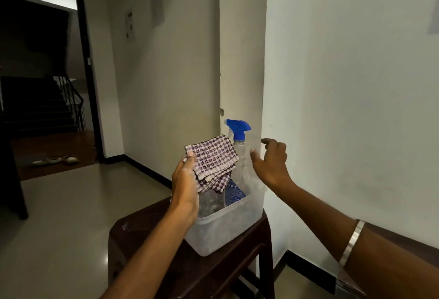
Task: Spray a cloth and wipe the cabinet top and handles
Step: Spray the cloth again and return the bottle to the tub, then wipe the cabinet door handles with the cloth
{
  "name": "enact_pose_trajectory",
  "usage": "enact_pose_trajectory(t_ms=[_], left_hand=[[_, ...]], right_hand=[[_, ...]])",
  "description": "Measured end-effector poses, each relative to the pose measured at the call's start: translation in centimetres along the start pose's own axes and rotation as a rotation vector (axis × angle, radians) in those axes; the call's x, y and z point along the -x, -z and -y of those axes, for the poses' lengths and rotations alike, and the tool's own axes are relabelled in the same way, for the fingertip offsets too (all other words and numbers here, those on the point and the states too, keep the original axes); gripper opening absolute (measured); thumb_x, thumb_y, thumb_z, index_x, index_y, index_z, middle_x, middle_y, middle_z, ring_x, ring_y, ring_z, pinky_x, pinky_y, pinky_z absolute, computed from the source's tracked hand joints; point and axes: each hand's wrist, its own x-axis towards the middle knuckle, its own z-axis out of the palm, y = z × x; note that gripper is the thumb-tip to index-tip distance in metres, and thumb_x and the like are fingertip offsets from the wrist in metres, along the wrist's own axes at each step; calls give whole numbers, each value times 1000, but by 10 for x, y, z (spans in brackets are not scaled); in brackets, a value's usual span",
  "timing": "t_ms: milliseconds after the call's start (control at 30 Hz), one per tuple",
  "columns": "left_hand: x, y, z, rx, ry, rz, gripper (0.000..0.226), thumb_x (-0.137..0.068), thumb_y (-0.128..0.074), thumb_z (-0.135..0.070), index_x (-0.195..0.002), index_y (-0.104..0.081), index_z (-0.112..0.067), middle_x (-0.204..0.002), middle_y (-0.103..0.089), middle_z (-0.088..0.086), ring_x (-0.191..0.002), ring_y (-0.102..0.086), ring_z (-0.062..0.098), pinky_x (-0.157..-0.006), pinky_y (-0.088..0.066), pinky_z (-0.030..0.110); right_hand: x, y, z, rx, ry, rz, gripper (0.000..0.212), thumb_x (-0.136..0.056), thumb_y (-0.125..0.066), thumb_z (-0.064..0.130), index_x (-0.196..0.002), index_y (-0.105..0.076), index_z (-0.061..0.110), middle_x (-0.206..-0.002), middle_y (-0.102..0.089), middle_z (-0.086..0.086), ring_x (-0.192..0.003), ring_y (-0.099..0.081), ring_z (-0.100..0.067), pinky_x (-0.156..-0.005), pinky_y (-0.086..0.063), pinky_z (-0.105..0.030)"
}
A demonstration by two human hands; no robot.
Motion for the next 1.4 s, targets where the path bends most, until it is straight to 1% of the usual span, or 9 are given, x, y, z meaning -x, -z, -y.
enact_pose_trajectory(t_ms=[167, 433, 533, 667, 800, 1067, 1133, 1200, 1400], left_hand=[[32, -32, -3, 48, -4, 118, 33, -99, -44, -37, -117, -63, -17, -108, -74, 8, -100, -71, 27, -87, -56, 46], [78, -98, 31, 87, 117, 266, 33, -100, -43, -31, -120, -63, -12, -113, -72, 12, -104, -69, 29, -95, -52, 49], [100, -125, 58, 63, 222, 318, 32, -99, -46, -32, -117, -64, -12, -110, -73, 11, -102, -69, 29, -91, -54, 47], [126, -161, 90, 72, 425, 445, 35, -99, -44, -34, -116, -66, -12, -105, -74, 11, -98, -69, 29, -86, -55, 43], [147, -192, 120, 132, 638, 568, 35, -101, -40, -31, -110, -68, -11, -101, -74, 14, -87, -70, 27, -66, -57, 34], [203, -233, 195, 36, 1049, 828, 34, -85, -51, -25, -84, -68, 4, -78, -64, 20, -50, -60, 25, -39, -48, 22], [218, -236, 220, -3, 1144, 862, 42, -84, -52, -32, -79, -71, 6, -84, -64, 24, -58, -60, 30, -42, -52, 26], [228, -235, 248, -126, 1189, 889, 49, -92, -46, -41, -93, -68, 3, -90, -66, 24, -72, -63, 34, -55, -57, 34], [247, -220, 322, -566, 972, 773, 29, -100, -43, -24, -119, -59, -10, -114, -66, 8, -101, -63, 27, -76, -51, 37]], right_hand=[[23, 43, 12, -387, 63, 171, 30, -102, -42, 27, -130, -47, 19, -125, -55, -1, -108, -57, -15, -83, -49, -20], [50, 134, -31, -729, -106, 231, 29, -99, -38, 13, -108, -65, 18, -92, -66, -4, -81, -60, -18, -69, -52, -35], [66, 175, -61, -824, -180, 242, 32, -83, -43, 10, -105, -65, 15, -94, -65, -9, -80, -60, -22, -65, -55, -35], [88, 226, -105, -863, -262, 269, 54, -84, -30, -20, -113, -62, 12, -115, -67, -7, -87, -67, -22, -62, -59, -32], [113, 274, -139, -952, -289, 311, 55, -86, -45, -16, -129, -57, 16, -126, -65, -7, -97, -69, -22, -68, -61, -32], [162, 316, -196, -684, -281, 244, 42, -86, -59, 6, -126, -48, -2, -113, -61, -10, -106, -59, -19, -98, -48, -32], [178, 322, -212, -718, -305, 209, 39, -85, -60, 7, -121, -47, 0, -108, -63, -8, -104, -59, -19, -98, -47, -32], [195, 325, -228, -692, -336, 164, 35, -85, -63, 9, -117, -49, 3, -104, -66, -8, -100, -63, -19, -91, -51, -32], [244, 333, -289, -369, -441, 44, 31, -91, -64, 24, -121, -59, 16, -114, -69, -10, -106, -66, -26, -92, -54, -44]])
